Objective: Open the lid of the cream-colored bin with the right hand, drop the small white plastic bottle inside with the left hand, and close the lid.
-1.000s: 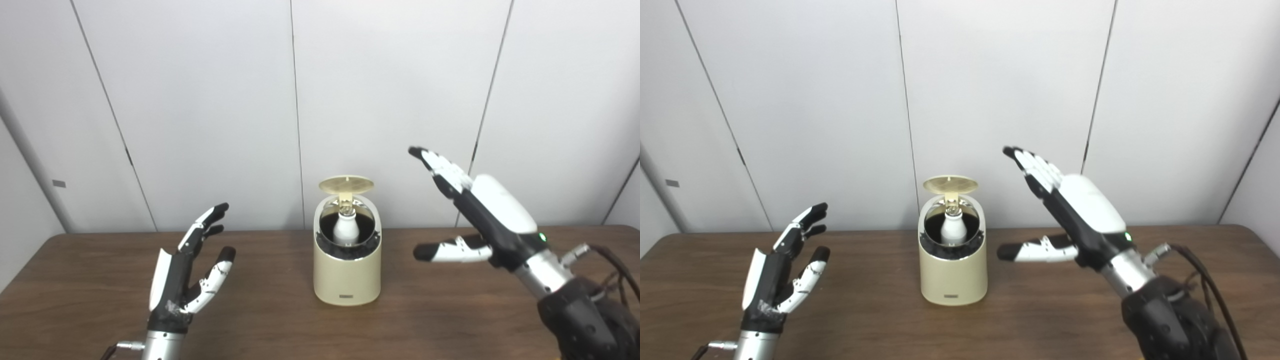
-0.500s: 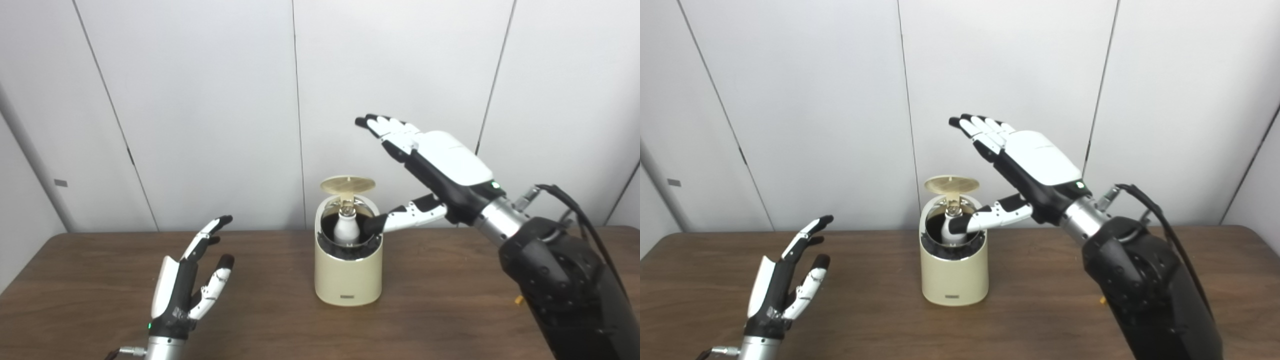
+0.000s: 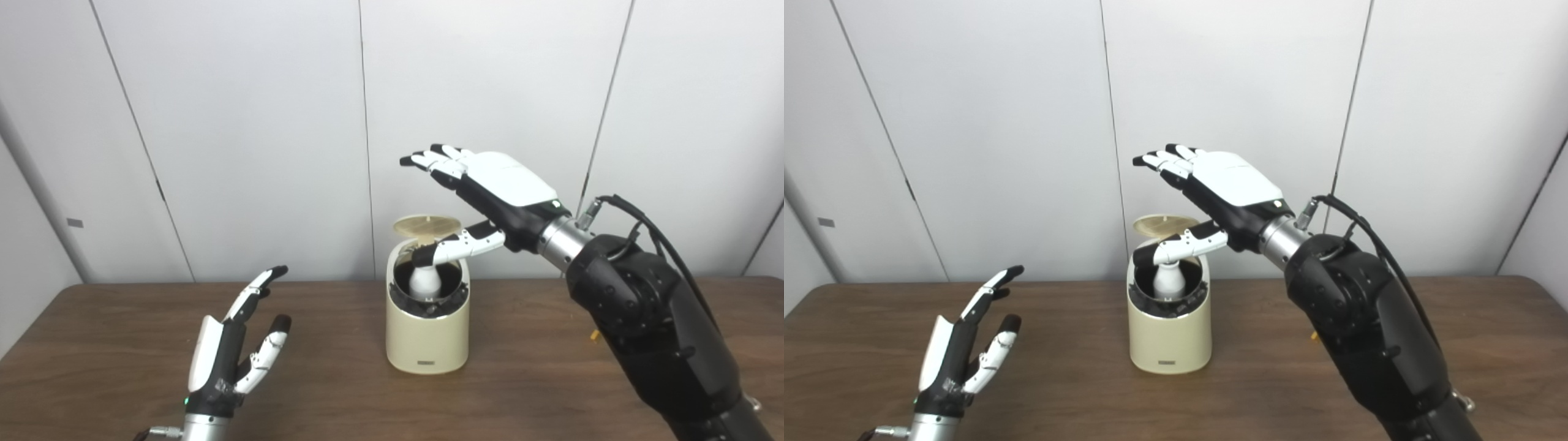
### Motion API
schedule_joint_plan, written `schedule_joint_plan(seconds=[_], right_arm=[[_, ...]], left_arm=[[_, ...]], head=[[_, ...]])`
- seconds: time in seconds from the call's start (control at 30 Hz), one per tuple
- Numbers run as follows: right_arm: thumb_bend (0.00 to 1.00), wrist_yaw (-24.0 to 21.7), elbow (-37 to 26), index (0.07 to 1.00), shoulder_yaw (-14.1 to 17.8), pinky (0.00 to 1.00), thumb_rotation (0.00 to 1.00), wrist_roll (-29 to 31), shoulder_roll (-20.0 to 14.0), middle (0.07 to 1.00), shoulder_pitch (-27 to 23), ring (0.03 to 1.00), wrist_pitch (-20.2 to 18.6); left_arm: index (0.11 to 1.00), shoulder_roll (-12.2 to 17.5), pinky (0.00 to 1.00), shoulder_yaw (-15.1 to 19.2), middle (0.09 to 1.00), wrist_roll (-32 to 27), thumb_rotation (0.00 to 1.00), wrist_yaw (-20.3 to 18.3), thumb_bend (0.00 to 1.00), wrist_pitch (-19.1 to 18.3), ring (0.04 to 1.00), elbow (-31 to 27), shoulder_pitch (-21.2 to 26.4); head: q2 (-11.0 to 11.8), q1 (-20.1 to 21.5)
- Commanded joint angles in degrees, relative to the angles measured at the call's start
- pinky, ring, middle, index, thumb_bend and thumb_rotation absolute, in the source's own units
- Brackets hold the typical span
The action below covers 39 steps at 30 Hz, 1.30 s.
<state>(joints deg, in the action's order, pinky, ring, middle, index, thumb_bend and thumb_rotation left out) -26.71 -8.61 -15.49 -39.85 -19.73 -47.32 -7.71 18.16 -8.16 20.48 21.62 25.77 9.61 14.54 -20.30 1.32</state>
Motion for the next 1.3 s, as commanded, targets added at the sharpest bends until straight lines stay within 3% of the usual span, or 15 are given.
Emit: schedule_joint_plan(seconds=[0.0, 0.6, 0.87, 1.07, 1.27], right_arm=[[1.00, 2.1, 0.9, 0.907, 0.2, 1.00, 0.97, -0.4, 0.2, 0.924, -3.5, 1.000, 1.2], [1.00, 1.6, 3.0, 0.803, -0.6, 1.00, 0.99, -3.0, 0.5, 0.834, -3.1, 0.992, 0.5], [0.99, 5.0, 3.7, 0.723, 0.7, 1.00, 0.97, -1.3, 1.1, 0.763, -0.9, 0.943, 2.0], [1.00, 6.1, 3.9, 0.713, 0.5, 1.00, 0.99, -1.0, 0.9, 0.748, 0.4, 0.927, 2.3], [0.96, 4.2, 3.0, 0.726, -0.1, 1.00, 1.00, -0.9, 0.5, 0.759, 1.2, 0.925, 1.0]], left_arm=[[0.883, 0.6, 0.85, 0.6, 0.897, 1.6, 0.88, 1.5, 0.51, 1.1, 0.899, -1.4, 1.2], [0.877, 0.1, 0.84, 1.5, 0.888, 2.3, 0.86, 1.2, 0.49, 1.1, 0.893, -2.5, 1.1], [0.856, -0.6, 0.79, 2.7, 0.867, 2.2, 0.88, -0.5, 0.50, 1.1, 0.868, -1.4, 1.2], [0.857, -1.0, 0.80, 3.4, 0.867, 2.2, 0.89, -1.3, 0.50, 1.1, 0.870, -1.9, 1.0], [0.854, -1.4, 0.80, 4.0, 0.866, 2.7, 0.89, -1.6, 0.49, 1.1, 0.870, -2.5, 0.9]], head=[[-0.1, 0.0], [-0.5, 0.3], [-0.6, 0.1], [-0.8, 0.0], [-0.9, 0.1]])
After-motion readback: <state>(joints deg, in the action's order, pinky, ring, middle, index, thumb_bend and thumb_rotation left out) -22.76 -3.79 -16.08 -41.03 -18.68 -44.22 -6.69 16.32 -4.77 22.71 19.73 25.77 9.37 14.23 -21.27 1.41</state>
